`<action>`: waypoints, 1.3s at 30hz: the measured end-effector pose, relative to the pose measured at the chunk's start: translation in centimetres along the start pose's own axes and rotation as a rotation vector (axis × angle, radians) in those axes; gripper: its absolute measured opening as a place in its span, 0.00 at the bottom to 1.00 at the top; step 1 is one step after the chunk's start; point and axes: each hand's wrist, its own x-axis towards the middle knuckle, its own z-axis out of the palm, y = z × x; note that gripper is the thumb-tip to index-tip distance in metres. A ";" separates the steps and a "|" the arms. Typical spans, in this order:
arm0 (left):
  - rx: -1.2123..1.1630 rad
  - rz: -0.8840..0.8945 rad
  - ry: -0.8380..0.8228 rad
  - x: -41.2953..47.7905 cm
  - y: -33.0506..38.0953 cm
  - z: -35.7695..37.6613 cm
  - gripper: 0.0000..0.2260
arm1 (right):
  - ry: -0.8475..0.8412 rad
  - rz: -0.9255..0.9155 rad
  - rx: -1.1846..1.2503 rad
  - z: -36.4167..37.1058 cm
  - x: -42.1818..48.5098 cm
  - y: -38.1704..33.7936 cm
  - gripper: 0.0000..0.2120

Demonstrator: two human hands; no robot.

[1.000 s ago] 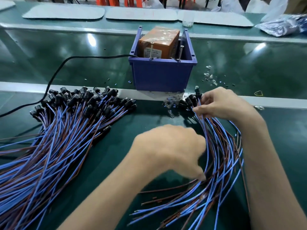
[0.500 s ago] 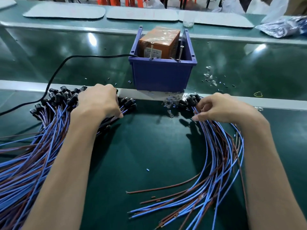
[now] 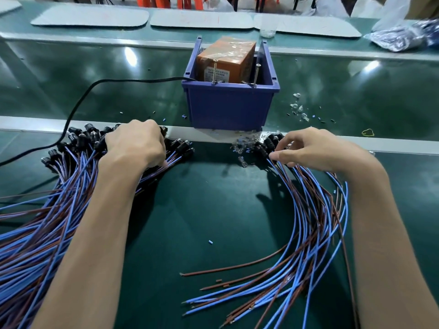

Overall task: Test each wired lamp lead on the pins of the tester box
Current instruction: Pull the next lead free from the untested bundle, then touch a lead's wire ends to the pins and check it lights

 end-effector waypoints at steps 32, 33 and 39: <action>-0.187 0.141 0.226 -0.2 1.1 -0.2 0.04 | 0.004 -0.135 0.113 0.5 -0.2 -1.3 0.12; -0.231 0.174 0.273 -0.4 1.4 -0.3 0.05 | 0.012 -0.161 0.162 0.6 -0.3 -1.6 0.11; -0.589 0.513 0.476 -2.8 4.6 -0.7 0.04 | -0.032 -0.310 0.465 1.3 -0.8 -3.8 0.06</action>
